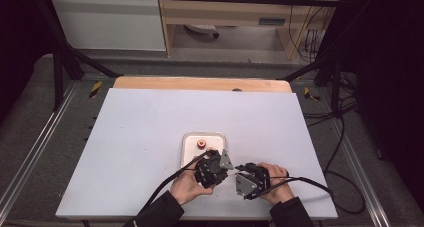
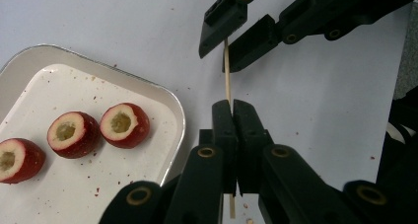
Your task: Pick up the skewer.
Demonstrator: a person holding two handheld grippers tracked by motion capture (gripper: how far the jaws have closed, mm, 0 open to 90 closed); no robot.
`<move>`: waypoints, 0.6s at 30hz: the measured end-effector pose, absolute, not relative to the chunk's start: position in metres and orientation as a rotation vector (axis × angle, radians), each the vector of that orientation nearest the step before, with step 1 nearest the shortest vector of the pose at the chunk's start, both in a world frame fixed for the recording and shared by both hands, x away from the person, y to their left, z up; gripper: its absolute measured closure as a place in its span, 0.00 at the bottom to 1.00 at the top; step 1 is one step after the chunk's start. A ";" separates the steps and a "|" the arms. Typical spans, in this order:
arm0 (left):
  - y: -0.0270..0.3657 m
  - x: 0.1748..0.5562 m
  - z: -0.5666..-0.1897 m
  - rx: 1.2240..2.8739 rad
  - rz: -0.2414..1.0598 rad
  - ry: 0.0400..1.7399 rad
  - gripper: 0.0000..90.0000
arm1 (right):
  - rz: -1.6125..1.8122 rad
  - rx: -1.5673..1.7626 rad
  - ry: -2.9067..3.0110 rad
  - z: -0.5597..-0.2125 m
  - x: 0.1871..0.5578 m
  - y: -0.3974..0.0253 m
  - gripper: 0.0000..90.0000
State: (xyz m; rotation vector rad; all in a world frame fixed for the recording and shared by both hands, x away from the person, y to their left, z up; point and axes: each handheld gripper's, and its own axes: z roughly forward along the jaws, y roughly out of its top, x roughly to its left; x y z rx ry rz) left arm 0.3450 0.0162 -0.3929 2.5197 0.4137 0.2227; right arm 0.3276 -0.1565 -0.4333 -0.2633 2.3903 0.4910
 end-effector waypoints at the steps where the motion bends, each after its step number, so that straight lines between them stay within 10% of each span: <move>1: 0.016 0.345 -0.393 2.520 0.218 0.415 0.99 | 0.483 -0.270 2.389 -0.433 0.327 -0.157 0.84; 18: 0.016 0.347 -0.395 2.534 0.209 0.410 0.99 | 0.419 -0.417 2.338 -0.435 0.325 -0.157 0.97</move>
